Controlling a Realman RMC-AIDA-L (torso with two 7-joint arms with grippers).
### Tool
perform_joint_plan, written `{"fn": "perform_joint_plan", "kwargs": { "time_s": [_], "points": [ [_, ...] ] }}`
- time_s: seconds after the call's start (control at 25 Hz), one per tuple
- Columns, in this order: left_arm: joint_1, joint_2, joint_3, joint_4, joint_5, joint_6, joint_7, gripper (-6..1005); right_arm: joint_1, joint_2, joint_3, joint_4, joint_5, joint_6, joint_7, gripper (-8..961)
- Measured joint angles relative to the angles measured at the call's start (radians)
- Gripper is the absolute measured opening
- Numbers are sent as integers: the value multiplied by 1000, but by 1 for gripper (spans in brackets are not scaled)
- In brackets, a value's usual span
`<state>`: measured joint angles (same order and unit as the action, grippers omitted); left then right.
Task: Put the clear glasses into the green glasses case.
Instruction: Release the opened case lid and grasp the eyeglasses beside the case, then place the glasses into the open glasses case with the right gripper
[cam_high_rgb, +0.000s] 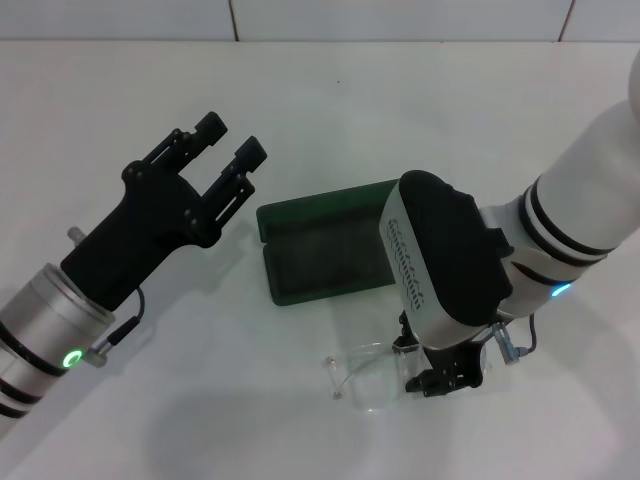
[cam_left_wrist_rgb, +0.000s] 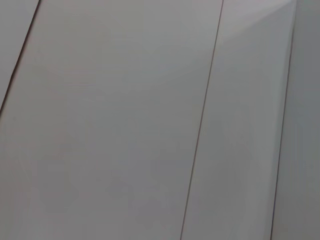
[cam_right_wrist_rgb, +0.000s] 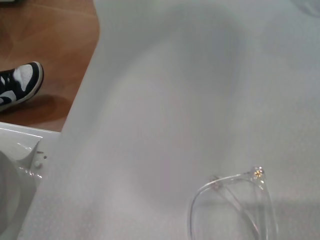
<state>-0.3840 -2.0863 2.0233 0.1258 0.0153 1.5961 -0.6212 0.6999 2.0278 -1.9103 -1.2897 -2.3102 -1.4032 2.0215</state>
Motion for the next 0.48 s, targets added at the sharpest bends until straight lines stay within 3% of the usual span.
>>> {"fn": "perform_joint_plan", "kwargs": {
  "time_s": [0.24, 0.48],
  "points": [
    [4, 0, 0, 0, 1, 2, 0, 573, -1, 0, 2, -2, 0, 1, 1, 402],
    [4, 0, 1, 0, 4, 4, 0, 573, -8, 0, 25, -11, 0, 7, 5, 293]
  ]
}}
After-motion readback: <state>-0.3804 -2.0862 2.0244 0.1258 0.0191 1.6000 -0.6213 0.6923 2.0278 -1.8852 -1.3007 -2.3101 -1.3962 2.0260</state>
